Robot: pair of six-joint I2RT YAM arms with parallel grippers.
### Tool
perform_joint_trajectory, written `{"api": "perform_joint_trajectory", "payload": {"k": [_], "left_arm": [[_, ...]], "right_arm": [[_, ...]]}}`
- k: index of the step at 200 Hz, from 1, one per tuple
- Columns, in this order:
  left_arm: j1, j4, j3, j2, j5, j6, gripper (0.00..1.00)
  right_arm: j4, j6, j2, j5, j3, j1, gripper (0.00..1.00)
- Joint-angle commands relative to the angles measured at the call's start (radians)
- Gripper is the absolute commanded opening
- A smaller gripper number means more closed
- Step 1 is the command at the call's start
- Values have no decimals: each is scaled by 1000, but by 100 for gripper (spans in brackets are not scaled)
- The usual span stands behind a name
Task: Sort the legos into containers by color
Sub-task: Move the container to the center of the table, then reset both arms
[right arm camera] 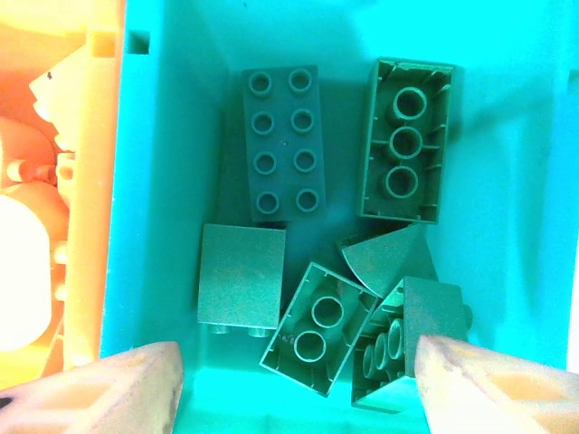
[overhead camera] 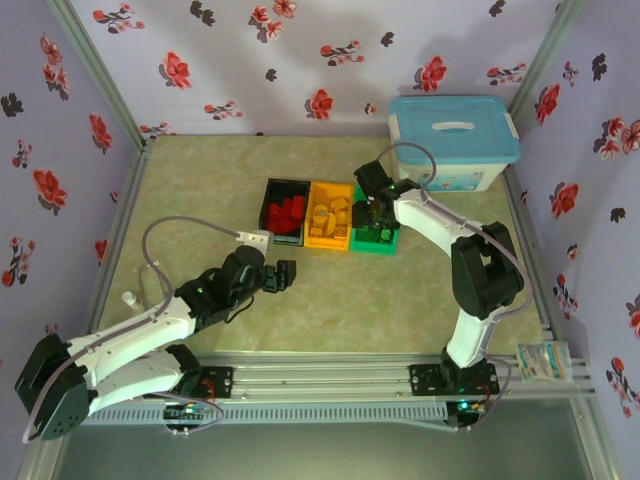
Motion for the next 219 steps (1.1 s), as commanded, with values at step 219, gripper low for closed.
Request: {"api": "perform_joint_trajectory", "payload": {"k": [219], "left_arm": [[207,-87,48,-161,-685,214,100]], "right_arm": [[665,-326,-902,562,-693,-12,99]]}}
